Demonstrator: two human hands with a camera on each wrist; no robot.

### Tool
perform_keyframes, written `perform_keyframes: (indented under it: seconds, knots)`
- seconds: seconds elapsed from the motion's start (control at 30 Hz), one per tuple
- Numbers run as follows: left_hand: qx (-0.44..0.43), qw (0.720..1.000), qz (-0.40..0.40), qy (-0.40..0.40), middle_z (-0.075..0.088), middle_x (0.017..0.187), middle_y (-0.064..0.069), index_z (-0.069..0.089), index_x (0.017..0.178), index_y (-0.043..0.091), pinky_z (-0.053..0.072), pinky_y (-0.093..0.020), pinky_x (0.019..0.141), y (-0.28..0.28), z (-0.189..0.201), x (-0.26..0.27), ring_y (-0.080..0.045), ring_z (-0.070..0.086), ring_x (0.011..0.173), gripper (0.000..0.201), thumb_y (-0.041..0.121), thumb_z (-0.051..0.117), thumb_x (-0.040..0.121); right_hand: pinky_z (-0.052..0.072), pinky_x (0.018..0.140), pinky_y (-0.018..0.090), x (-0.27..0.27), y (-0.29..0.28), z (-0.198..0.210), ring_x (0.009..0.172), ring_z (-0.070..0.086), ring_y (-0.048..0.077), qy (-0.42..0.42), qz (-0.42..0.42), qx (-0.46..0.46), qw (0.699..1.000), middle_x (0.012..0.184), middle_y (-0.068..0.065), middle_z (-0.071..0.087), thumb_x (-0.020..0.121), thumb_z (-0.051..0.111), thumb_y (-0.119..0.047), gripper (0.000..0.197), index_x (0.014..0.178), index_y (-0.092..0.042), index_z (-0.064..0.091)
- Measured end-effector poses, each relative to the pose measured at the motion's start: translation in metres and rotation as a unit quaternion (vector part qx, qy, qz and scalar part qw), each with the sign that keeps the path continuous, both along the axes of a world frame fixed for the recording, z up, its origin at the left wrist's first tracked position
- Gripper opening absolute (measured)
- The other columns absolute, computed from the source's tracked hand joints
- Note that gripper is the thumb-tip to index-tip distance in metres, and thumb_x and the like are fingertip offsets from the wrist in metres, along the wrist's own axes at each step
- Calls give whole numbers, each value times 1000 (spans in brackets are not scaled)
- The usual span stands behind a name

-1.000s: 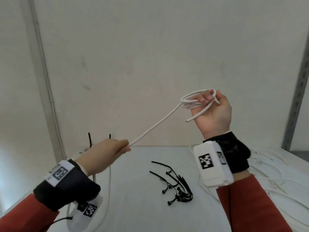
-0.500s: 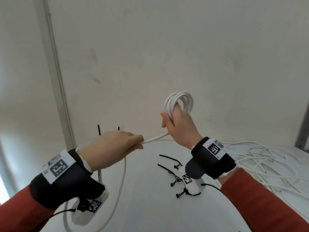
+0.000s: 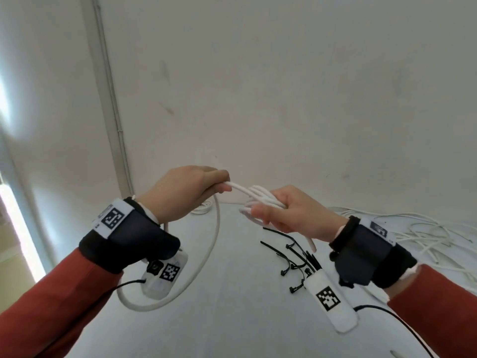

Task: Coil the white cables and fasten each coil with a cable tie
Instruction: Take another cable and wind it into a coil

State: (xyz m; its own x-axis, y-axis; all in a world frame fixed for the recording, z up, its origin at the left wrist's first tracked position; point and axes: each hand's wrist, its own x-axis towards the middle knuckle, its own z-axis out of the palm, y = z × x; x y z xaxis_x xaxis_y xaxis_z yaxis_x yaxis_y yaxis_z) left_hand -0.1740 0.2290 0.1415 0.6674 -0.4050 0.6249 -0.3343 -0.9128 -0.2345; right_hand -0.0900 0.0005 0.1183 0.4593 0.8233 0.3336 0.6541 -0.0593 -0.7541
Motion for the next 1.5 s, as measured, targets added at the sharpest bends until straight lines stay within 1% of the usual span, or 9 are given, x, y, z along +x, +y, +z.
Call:
perform_keyframes:
  seconds: [0.27, 0.47, 0.57, 0.63, 0.77, 0.93, 1.1, 1.2, 1.5]
  knots:
    - [-116, 990, 7, 86, 55, 86, 0, 60, 88, 6, 43, -32, 70, 37, -34, 23, -17, 50, 75, 56, 51, 28, 91, 29, 45, 24, 7, -16, 12, 28, 29, 8, 189, 134, 104, 967, 33, -8, 34, 78, 62, -60, 44, 62, -20, 55]
    - [-355, 918, -37, 175, 69, 77, 4, 66, 79, 26, 49, -30, 86, 47, -61, 19, -14, 65, 88, 37, 53, 40, 85, 39, 46, 21, 21, -22, 12, 26, 26, 3, 338, 182, 182, 905, 31, -12, 32, 90, 50, -49, 41, 63, -18, 52]
    - [-494, 849, -76, 170, 53, 53, 4, 64, 66, 29, 52, -25, 68, 51, -61, 13, -17, 59, 62, 28, 39, 49, 87, 37, 45, 21, 30, -28, 12, 27, 15, 10, 394, 168, 203, 880, 31, -9, 20, 95, 35, -42, 46, 62, -15, 53]
    - [-523, 836, -73, 147, 39, 49, 8, 61, 63, 28, 40, -20, 48, 51, -57, 10, -9, 40, 46, 33, 27, 49, 94, 38, 46, 22, 35, -31, 8, 29, 15, 12, 419, 190, 180, 869, 34, -6, 17, 94, 41, -40, 42, 63, -14, 54]
    - [-481, 876, 7, 42, 39, 50, 10, 57, 66, 25, 29, -17, 45, 53, -40, 6, -4, 33, 44, 36, 20, 45, 99, 37, 45, 22, 35, -32, -2, 29, 16, 12, 403, 201, 113, 886, 34, -7, 17, 81, 67, -44, 38, 62, -14, 54]
    - [-408, 911, 64, 21, 43, 59, 3, 58, 72, 31, 31, -21, 52, 51, -25, 10, -6, 38, 50, 29, 28, 47, 98, 34, 46, 21, 18, -30, 1, 29, 16, 11, 355, 218, 112, 902, 32, -11, 22, 83, 65, -51, 41, 60, -18, 54]
    - [-337, 940, 39, 30, 39, 55, 2, 54, 72, 25, 27, -17, 48, 31, -49, 4, -8, 35, 48, 31, 35, 43, 99, 34, 41, 19, 9, -28, 26, 30, 11, 10, 401, 165, 274, 859, 35, -7, 12, 90, 31, -56, 53, 61, -16, 51]
    - [-289, 957, 20, 5, 37, 51, 6, 50, 77, 29, 28, -18, 49, 17, -69, 0, -9, 38, 47, 34, 52, 30, 92, 35, 41, 18, 12, -23, 33, 26, 21, 6, 434, 152, 358, 813, 31, -8, 21, 90, 32, -56, 54, 62, -15, 53]
    - [-175, 976, 112, -68, 46, 58, 11, 48, 89, 24, 37, -31, 39, 11, -80, -20, -18, 49, 45, 41, 53, 20, 96, 44, 58, 21, 25, -24, 46, 42, 39, 8, 471, 153, 526, 692, 51, -7, 40, 89, 43, -32, 25, 80, -11, 53]
